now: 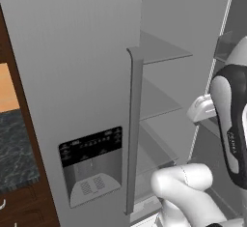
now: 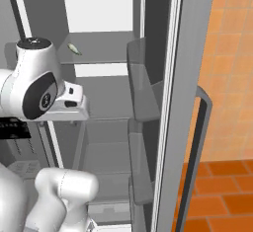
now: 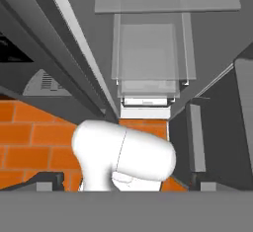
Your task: Place one potato and one fish in each tupperware on the nearby counter, to pack two identical lunches.
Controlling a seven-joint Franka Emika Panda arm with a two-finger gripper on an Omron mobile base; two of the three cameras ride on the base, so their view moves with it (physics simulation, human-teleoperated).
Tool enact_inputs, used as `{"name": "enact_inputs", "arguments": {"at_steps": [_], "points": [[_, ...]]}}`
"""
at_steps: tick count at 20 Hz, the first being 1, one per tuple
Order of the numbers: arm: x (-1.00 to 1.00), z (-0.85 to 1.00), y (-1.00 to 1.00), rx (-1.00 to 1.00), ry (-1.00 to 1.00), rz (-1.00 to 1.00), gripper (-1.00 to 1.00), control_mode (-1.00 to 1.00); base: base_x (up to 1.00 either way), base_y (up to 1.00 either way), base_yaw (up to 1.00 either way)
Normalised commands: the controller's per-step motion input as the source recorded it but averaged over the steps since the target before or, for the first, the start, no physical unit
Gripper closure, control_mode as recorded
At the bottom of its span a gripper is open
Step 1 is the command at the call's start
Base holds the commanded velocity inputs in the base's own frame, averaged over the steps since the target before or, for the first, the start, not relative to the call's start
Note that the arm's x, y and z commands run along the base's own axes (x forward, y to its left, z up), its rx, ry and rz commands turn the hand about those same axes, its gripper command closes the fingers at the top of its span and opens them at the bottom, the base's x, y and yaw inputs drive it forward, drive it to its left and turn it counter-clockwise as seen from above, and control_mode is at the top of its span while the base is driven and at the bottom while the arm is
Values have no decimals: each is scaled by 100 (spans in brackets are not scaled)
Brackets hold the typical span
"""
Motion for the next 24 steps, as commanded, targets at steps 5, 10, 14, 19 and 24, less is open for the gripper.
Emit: {"name": "enact_inputs", "arguments": {"at_steps": [5, 10, 14, 19, 24], "points": [[58, 66, 24, 16, -35, 7, -100, -100, 0, 0, 0], [100, 58, 23, 7, -25, 8, -100, -100, 0, 0, 0], [90, 39, 25, 6, -32, 12, -100, -100, 0, 0, 0], [17, 20, 37, -1, -27, 11, -100, -100, 0, 0, 0], [100, 0, 14, 0, -2, 21, -100, -100, 0, 0, 0]]}}
